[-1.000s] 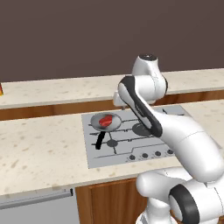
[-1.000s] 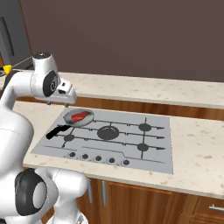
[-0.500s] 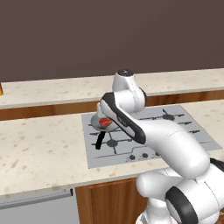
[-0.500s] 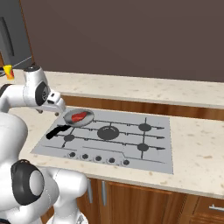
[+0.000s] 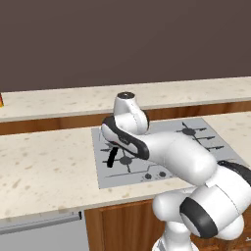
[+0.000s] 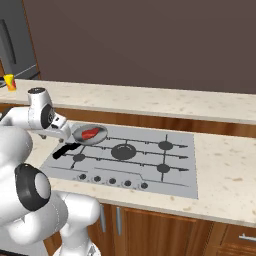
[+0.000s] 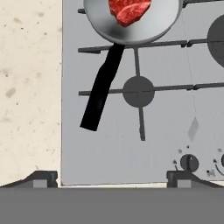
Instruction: Pick up the pan with the steak in it and place it on the dining table. Then place the steak on the plate.
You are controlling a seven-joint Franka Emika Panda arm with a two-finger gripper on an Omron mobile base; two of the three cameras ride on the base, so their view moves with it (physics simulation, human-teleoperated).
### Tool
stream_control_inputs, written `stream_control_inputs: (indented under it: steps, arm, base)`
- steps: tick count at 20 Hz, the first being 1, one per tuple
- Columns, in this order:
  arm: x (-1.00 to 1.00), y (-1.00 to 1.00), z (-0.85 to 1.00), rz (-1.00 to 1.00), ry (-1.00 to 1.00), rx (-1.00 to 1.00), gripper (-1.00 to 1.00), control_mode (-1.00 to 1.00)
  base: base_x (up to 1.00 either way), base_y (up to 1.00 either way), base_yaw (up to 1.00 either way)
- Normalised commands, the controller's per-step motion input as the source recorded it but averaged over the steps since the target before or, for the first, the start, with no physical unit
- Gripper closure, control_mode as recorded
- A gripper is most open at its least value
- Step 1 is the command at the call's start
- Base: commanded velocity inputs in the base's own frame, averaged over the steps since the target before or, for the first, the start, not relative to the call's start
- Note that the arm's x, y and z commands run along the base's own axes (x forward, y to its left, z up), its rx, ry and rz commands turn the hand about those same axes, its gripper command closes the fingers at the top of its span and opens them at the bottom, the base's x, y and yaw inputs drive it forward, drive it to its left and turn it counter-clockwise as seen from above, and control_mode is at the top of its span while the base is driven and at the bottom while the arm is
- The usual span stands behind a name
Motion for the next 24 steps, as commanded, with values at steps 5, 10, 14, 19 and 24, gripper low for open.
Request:
stream_control_inputs:
  steps: [5, 10, 14, 19, 24]
  arm:
    - [-0.01, 0.08, -0.49, -0.02, 0.04, 0.00, -1.00, -1.00]
    - [-0.03, 0.00, -0.40, 0.00, 0.00, 0.00, -1.00, -1.00]
    - [0.02, 0.05, -0.19, 0.00, -0.01, -0.01, -1.00, -1.00]
    - [0.26, 0.12, -0.24, 0.00, -0.05, -0.02, -1.00, -1.00]
    - [0.32, 0.06, -0.26, 0.00, -0.05, -0.02, -1.00, -1.00]
  base:
    - [0.00, 0.00, 0.00]
    - [0.00, 0.00, 0.00]
    - [0.00, 0.00, 0.00]
    - [0.00, 0.00, 0.00]
    - [0.00, 0.00, 0.00]
